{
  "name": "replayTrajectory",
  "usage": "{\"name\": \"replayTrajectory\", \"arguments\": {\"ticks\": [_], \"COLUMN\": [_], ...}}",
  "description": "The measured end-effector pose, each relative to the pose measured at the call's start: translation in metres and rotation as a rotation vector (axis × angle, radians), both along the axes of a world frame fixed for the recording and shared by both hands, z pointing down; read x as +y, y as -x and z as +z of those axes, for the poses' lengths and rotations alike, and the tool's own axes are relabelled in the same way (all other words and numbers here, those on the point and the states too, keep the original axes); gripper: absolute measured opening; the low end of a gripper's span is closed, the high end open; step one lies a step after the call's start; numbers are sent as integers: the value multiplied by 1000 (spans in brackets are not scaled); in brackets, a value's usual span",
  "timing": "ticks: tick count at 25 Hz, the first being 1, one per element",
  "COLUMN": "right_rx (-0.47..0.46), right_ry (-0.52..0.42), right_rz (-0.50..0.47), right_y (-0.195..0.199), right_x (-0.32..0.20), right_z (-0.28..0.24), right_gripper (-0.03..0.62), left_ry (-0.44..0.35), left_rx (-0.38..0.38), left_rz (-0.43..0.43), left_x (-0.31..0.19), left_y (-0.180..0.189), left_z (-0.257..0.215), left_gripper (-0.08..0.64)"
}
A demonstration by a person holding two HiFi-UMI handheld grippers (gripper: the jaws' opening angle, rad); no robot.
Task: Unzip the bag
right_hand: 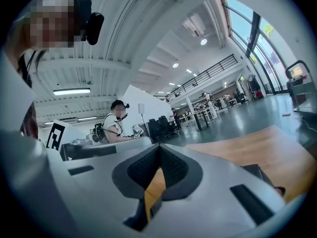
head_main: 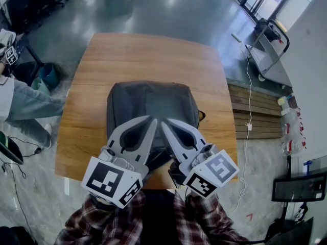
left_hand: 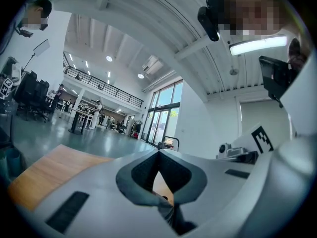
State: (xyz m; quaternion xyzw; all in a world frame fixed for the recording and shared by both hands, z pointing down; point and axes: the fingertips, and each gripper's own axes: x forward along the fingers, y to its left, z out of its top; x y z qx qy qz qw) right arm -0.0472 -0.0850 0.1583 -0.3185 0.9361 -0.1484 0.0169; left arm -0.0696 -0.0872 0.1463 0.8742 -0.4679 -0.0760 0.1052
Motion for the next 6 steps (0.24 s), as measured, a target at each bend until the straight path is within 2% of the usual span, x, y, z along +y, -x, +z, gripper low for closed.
{"name": "replayTrajectory", "arguments": {"ticks": [6], "right_rx": [0], "right_ry": [-5], "right_rz": [-5], "right_y": [-11], "right_x": [6], "right_z": [6], "right_gripper": [9], "left_ry": [3], "left_rx": [-4], "left_rz": [-10], "left_x": [5], "left_y": [-10], "left_z": [8], "left_gripper": [8]}}
